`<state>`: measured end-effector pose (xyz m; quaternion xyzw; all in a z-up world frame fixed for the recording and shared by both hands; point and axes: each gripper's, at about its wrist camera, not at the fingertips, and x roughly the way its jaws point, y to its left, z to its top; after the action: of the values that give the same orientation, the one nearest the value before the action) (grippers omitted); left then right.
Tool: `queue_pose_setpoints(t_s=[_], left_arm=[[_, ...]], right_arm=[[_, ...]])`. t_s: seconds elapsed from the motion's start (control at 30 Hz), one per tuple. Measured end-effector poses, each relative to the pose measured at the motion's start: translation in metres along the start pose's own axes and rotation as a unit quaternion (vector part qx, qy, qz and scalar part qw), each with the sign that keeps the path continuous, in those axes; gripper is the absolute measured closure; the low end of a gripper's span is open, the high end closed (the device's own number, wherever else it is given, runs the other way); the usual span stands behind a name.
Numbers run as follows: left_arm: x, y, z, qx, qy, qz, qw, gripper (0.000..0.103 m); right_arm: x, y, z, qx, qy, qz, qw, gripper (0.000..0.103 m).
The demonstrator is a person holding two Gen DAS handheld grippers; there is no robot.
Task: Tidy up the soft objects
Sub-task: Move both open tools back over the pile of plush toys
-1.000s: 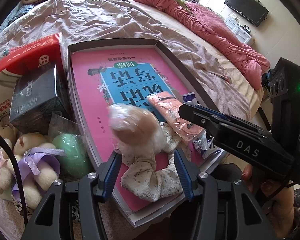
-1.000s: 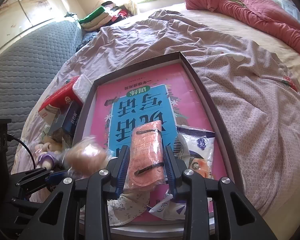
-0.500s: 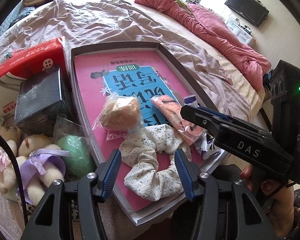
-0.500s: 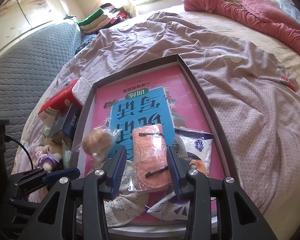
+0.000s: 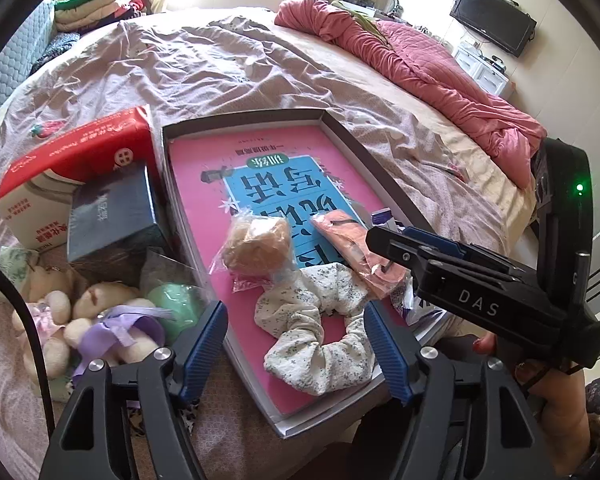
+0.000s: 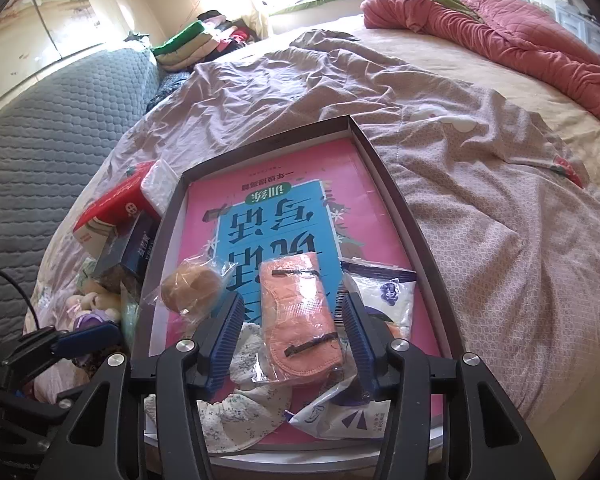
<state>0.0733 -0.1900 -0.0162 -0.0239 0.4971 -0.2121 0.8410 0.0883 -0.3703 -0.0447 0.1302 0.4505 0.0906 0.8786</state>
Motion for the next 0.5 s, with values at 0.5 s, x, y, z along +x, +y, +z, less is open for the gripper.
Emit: queue_pose_setpoints(t_s=[0.5], left_arm=[[-0.017, 0.006, -0.002, -0.004, -0.018, 0.021, 0.9996, 0.019]], right_arm=[[-0.007, 0.007, -0.001, -0.016, -0.013, -0.033, 0.999, 0.028]])
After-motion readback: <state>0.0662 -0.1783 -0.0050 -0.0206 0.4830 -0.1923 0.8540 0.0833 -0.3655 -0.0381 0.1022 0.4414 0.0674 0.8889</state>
